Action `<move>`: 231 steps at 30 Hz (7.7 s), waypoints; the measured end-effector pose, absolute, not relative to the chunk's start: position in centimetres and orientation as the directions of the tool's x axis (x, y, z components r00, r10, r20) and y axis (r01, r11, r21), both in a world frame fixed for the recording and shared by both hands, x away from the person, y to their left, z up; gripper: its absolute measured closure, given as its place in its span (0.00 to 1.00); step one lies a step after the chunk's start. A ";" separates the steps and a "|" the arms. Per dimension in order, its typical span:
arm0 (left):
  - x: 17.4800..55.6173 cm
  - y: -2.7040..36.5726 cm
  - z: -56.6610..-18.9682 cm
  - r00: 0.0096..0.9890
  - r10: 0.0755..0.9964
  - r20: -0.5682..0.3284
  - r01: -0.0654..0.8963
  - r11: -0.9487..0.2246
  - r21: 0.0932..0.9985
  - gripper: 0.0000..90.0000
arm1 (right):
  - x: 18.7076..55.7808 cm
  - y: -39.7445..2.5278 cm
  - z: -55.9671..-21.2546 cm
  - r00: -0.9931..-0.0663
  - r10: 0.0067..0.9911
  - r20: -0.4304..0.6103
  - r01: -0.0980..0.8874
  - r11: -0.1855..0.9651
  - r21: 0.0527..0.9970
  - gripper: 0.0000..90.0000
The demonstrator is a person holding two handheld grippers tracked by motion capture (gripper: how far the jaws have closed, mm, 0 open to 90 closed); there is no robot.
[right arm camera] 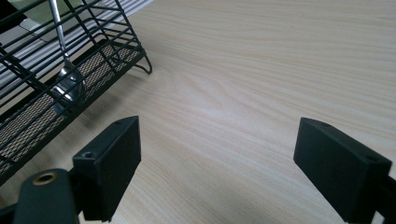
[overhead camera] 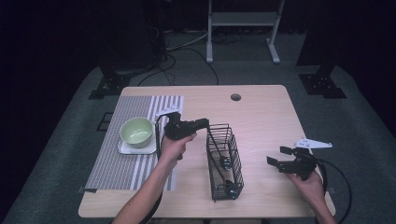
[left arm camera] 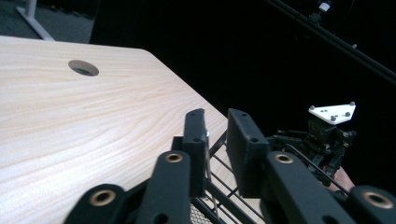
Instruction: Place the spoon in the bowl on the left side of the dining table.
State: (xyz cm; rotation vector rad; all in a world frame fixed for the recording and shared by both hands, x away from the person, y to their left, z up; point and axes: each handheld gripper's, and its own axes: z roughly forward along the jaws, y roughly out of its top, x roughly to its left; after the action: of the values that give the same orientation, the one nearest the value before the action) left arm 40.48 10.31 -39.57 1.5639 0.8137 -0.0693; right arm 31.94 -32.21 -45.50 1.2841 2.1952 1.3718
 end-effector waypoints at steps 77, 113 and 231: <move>40.0 15.8 -34.2 0.701 0.392 -0.596 0.499 0.327 0.802 1.00 | 31.8 -32.0 -45.9 -0.575 0.788 0.221 0.558 0.180 0.810 0.15; 39.1 21.9 -34.8 0.635 0.438 -0.637 0.477 0.426 0.769 1.00 | 31.8 -31.7 -46.1 -0.573 0.791 0.214 0.567 0.194 0.801 0.15; 37.4 37.1 -38.0 0.281 0.685 -0.672 0.334 0.587 0.738 0.99 | 32.2 -31.7 -46.7 -0.553 0.810 0.196 0.591 0.215 0.778 0.15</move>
State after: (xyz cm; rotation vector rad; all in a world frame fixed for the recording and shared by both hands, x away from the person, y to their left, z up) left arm 37.41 37.10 -37.99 0.9804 1.3182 0.2944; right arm 32.18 -31.65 -46.69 1.3250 2.2378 1.2526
